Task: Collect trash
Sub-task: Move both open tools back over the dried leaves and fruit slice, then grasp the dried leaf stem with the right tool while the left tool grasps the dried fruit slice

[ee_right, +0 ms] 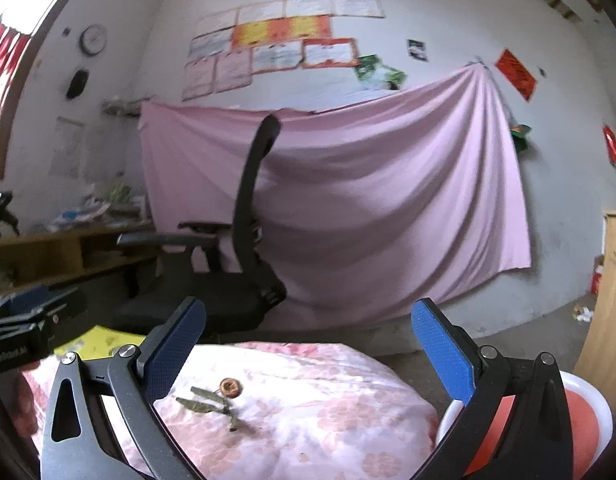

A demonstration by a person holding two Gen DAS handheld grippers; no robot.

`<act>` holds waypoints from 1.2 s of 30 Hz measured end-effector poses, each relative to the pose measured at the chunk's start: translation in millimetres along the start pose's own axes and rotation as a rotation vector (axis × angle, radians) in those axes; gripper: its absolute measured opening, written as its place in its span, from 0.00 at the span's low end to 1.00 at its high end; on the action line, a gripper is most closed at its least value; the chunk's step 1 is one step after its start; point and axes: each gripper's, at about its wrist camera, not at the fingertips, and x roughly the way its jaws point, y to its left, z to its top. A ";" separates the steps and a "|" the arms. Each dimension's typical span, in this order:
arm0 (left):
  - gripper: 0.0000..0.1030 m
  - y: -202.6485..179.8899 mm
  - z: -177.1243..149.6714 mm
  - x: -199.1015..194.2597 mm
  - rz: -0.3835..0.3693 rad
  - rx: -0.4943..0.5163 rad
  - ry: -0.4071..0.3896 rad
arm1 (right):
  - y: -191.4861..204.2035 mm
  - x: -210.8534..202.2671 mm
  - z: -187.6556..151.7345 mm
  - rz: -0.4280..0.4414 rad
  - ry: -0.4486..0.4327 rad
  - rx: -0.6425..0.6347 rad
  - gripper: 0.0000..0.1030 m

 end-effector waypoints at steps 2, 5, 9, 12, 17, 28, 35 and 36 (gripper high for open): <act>0.98 4.9 -4.0 6.1 0.000 0.006 0.020 | 4.5 6.1 -2.9 0.018 0.017 -0.021 1.00; 0.98 9.0 -9.4 17.5 -0.013 -0.010 0.063 | 6.6 17.8 -6.9 0.040 0.062 -0.039 1.00; 0.98 10.7 -15.8 33.3 -0.042 -0.032 0.139 | 5.1 33.1 -12.9 0.061 0.137 -0.019 1.00; 0.98 11.2 -18.7 46.2 -0.046 -0.041 0.203 | 2.8 48.3 -18.8 0.073 0.219 0.004 1.00; 0.95 17.3 -26.5 66.5 -0.045 -0.078 0.312 | 6.8 79.7 -30.3 0.122 0.392 0.010 0.86; 0.70 29.5 -46.9 107.6 -0.061 -0.163 0.543 | 32.5 135.5 -66.3 0.316 0.743 0.036 0.56; 0.62 24.2 -49.6 112.3 -0.076 -0.155 0.579 | 51.3 143.6 -79.4 0.326 0.822 -0.045 0.33; 0.62 23.1 -49.7 112.2 -0.079 -0.149 0.578 | 52.2 142.9 -79.2 0.319 0.824 -0.055 0.26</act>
